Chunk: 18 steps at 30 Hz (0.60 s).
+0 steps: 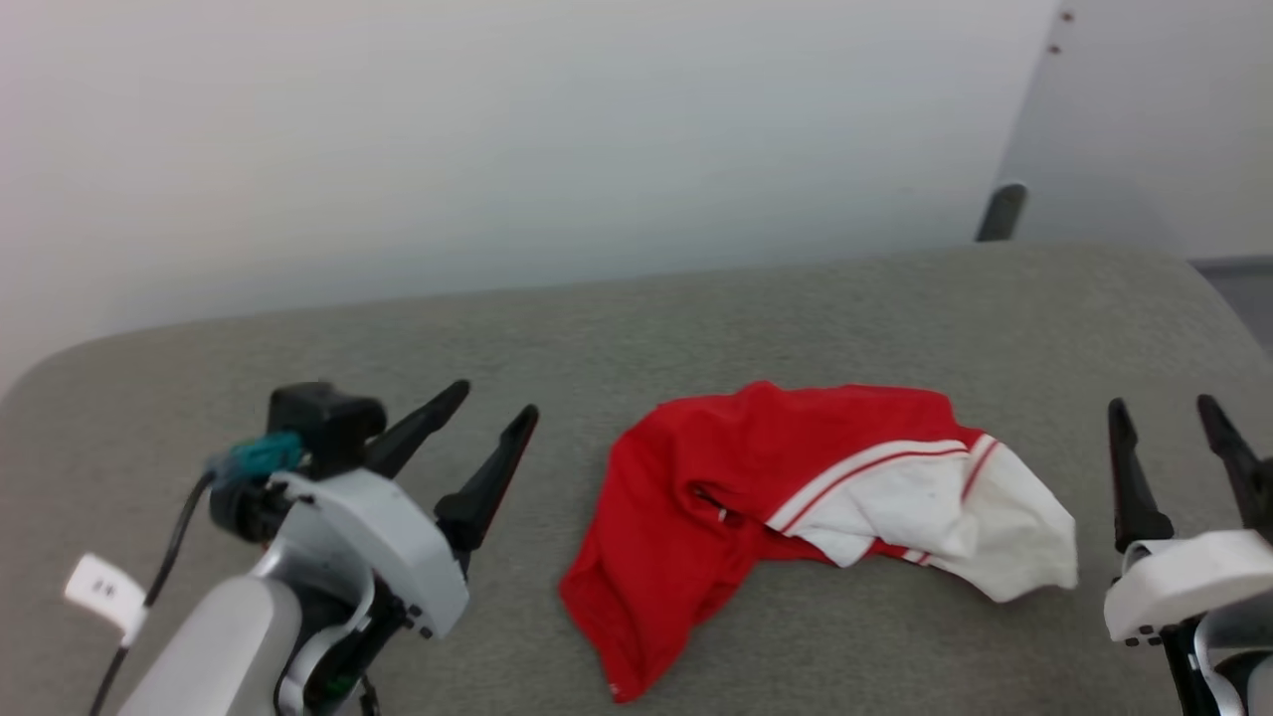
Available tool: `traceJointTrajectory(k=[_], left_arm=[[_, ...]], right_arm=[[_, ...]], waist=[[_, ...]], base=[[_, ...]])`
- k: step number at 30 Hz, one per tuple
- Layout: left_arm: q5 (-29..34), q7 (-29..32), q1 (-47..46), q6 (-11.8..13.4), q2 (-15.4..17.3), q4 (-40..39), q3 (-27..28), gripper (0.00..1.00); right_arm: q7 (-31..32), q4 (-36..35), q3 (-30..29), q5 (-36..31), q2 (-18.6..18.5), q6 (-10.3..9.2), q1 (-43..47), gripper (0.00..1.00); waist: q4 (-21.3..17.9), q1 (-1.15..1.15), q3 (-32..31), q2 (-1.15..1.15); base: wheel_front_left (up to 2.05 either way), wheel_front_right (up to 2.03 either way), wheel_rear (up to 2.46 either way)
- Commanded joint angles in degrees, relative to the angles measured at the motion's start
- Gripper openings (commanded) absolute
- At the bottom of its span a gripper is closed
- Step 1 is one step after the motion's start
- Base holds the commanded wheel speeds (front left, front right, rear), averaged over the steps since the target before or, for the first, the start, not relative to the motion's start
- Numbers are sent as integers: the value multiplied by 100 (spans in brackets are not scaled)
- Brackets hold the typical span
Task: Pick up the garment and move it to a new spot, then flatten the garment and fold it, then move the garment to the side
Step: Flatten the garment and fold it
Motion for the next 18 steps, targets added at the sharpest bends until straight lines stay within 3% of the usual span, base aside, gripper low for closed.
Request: traceJointTrajectory(k=[1, 10, 18], left_arm=[[-69, 117, -166, -45, 35, -15, -123, 100], [-316, 706, -746, -77, 150, 120, -901, 100], [-556, 1019, -1269, -82, 345, 376, -1661, 100]], right_arm=[[-223, -145, -132, -96, 117, -3, 137, 100], [-666, -397, -281, -120, 395, -3, 312, 100], [-860, -308, -101, 331, 408, -3, 209, 100]], waist=[[-305, 0, 134, 0], [-852, 0, 471, 0], [-1328, 0, 837, 0]], base=[[0, 0, 0], [0, 0, 0], [0, 0, 0]])
